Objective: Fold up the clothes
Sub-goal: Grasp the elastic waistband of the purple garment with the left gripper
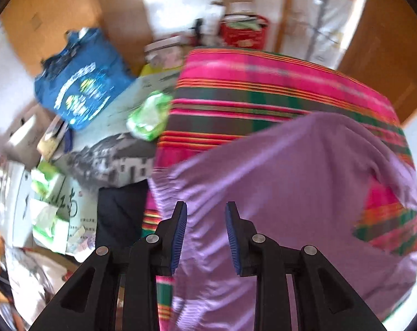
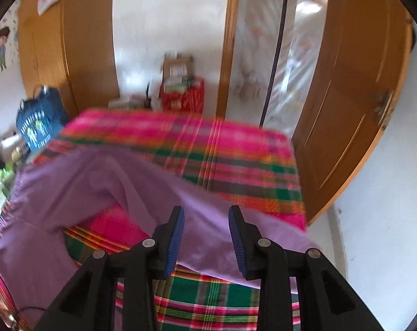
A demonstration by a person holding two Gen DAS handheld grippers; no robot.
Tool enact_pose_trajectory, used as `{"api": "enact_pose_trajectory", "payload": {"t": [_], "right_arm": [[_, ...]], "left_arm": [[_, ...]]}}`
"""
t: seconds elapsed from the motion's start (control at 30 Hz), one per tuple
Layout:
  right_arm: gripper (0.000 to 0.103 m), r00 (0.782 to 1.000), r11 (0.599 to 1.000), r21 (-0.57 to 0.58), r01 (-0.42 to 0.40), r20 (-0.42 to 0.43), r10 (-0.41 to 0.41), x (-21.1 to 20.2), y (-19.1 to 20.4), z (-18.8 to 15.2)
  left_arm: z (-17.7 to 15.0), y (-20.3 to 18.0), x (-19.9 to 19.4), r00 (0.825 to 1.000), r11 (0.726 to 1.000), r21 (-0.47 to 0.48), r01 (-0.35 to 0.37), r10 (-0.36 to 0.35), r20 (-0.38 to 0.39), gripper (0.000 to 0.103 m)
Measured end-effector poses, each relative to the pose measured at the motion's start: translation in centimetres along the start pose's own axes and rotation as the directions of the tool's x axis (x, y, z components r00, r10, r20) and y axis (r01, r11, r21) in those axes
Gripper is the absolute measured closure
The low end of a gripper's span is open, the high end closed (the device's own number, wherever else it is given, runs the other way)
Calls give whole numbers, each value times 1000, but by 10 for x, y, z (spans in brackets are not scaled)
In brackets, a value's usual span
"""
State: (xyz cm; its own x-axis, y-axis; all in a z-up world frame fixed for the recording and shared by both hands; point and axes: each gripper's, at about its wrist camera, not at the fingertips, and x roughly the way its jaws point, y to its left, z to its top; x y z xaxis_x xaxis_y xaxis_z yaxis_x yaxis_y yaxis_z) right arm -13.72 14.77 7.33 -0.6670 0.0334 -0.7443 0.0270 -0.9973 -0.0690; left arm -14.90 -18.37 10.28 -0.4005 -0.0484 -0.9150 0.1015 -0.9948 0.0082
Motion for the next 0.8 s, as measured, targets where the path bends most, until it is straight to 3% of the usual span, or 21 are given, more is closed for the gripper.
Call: {"api": "enact_pose_trajectory", "payload": {"t": [0.1, 0.2, 0.33, 0.5, 0.57, 0.7, 0.8], "right_arm": [[69, 996, 1000, 6, -15, -84, 16, 40, -1, 4], [69, 994, 999, 42, -9, -111, 14, 65, -11, 9], [69, 991, 994, 92, -61, -113, 71, 87, -11, 19], [69, 990, 996, 9, -94, -106, 95, 115, 12, 32], [69, 989, 995, 4, -102, -106, 102, 124, 12, 35], [69, 992, 999, 15, -39, -120, 41, 138, -8, 32], [69, 990, 996, 60, -65, -123, 72, 139, -31, 25]], "left_arm": [[4, 29, 25, 998, 996, -85, 4, -9, -64, 74], [5, 47, 45, 995, 993, -122, 0, -12, -95, 74], [5, 72, 68, 985, 962, -261, 79, -115, -125, 74], [9, 78, 89, 967, 924, -339, 175, -226, -116, 74], [11, 76, 91, 970, 922, -352, 164, -216, -111, 74], [16, 74, 93, 975, 917, -364, 162, -206, -85, 74], [17, 76, 105, 976, 917, -376, 138, -191, -108, 74]]}}
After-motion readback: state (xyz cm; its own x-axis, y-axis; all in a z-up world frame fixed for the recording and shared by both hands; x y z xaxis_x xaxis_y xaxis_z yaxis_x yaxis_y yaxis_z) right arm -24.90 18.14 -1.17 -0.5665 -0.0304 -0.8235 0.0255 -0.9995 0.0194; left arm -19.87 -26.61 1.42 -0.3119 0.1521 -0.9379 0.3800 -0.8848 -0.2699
